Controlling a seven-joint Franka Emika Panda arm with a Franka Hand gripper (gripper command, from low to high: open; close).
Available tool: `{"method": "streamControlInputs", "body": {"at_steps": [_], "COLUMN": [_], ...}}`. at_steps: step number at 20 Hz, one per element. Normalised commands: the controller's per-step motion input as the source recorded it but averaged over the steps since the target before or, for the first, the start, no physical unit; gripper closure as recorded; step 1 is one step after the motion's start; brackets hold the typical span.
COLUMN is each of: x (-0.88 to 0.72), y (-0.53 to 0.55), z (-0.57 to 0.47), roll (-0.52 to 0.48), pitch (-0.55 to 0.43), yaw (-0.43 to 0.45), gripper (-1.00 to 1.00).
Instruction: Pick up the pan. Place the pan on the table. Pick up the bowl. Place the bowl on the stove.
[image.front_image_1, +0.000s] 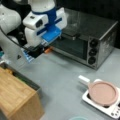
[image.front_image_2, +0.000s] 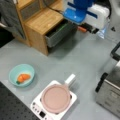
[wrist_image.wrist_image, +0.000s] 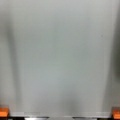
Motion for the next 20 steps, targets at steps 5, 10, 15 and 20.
{"method": "streamControlInputs", "body": {"at_steps": [5, 10, 15, 20], "x": [0.03, 0.17, 0.33, 0.37], "y": [0.04, 0.14, 0.21, 0.17], "z": [-0.04, -0.06, -0.08, -0.11], "roll": [-0.02, -0.04, 0.007, 0.015], "pitch": [0.108, 0.169, 0.112, 0.106], "yaw": [0.077, 0.057, -0.049, -0.088], "gripper": [-1.0, -1.0, -1.0, -1.0]}}
